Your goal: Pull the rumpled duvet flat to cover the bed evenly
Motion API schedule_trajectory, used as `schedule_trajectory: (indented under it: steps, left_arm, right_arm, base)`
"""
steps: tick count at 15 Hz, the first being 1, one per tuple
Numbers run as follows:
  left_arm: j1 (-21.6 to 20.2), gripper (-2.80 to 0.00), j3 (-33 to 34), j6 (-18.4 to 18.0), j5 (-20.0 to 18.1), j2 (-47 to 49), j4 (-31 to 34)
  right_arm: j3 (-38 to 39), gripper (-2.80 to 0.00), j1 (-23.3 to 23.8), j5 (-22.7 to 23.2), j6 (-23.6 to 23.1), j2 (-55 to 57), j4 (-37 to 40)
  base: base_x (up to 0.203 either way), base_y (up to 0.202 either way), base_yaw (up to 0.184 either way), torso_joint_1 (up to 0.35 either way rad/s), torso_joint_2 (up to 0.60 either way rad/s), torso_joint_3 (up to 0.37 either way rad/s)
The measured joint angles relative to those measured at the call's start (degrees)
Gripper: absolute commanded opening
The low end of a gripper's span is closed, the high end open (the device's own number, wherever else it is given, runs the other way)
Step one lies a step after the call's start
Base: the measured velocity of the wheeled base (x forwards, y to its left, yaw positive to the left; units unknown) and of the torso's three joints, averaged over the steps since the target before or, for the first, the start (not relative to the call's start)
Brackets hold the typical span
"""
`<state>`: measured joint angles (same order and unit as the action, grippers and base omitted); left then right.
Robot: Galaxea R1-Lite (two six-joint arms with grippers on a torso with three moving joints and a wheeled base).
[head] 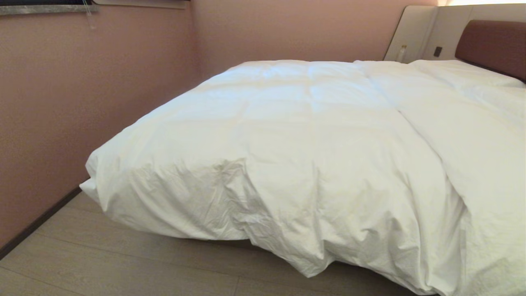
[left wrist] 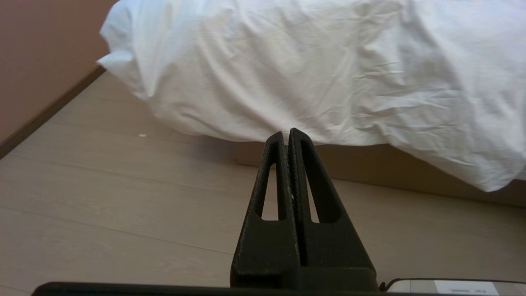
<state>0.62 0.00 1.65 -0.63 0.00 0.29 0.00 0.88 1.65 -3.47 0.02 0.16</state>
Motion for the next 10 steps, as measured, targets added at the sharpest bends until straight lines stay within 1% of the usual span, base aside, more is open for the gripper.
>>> schedule_trajectory:
  steps: [10]
  left_arm:
    - [0.00,-2.80,0.00,-0.01,0.01,0.00,-0.05]
  right_arm:
    - [0.00,-2.80,0.00,-0.02,0.01,0.00,0.02]
  base:
    - [0.000,0.194,-0.001,0.003,0.00,0.004]
